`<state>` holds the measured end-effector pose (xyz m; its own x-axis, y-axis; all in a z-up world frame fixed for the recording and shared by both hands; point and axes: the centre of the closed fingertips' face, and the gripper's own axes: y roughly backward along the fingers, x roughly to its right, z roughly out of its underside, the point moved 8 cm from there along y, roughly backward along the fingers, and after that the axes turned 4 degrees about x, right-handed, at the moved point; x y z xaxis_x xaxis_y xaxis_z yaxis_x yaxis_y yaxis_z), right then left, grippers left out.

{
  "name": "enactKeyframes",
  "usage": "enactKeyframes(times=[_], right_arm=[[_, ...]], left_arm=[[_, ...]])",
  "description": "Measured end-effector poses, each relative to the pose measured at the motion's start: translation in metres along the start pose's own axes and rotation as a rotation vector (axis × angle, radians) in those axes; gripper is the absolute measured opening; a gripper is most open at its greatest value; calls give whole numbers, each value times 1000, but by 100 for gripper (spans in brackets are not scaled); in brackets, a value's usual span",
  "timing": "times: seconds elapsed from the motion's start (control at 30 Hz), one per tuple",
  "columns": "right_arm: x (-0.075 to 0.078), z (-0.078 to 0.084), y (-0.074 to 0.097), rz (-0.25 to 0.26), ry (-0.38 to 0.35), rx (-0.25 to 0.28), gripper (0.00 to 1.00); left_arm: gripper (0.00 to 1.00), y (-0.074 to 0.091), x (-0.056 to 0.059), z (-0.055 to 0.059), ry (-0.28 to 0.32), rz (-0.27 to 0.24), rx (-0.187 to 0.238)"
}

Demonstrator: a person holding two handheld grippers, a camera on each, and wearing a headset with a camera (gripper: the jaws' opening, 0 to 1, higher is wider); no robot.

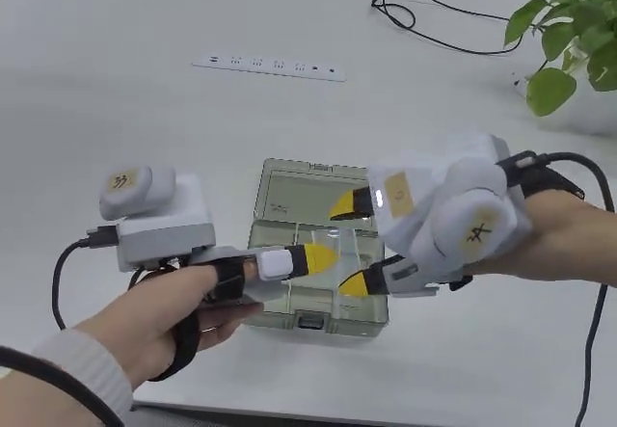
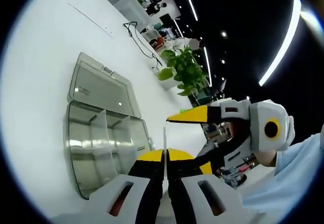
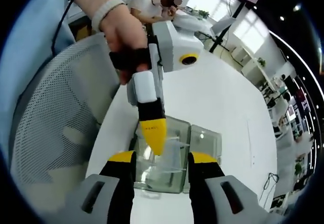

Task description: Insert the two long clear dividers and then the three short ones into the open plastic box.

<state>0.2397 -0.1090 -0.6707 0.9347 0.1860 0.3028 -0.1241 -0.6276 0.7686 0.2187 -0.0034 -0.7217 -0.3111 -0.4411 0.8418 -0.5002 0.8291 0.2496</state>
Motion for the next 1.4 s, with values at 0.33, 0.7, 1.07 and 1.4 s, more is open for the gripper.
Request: enactKeyframes(times=[0.33,0.7,1.07,1.4], right_arm=[[2,3,10,-107,-170,57,34],[-4,6,17,-287,-323,66,20],[-13,1,12,-367,-309,35,16],[-16,-2,9,-400,-288,4,12]], left_arm=[[0,10,6,4,-203,89,-79],[0,17,12,18,-495,167,-215],[0,13,18,19,-786,228,-246],[0,11,20,17,-883,238,-251]])
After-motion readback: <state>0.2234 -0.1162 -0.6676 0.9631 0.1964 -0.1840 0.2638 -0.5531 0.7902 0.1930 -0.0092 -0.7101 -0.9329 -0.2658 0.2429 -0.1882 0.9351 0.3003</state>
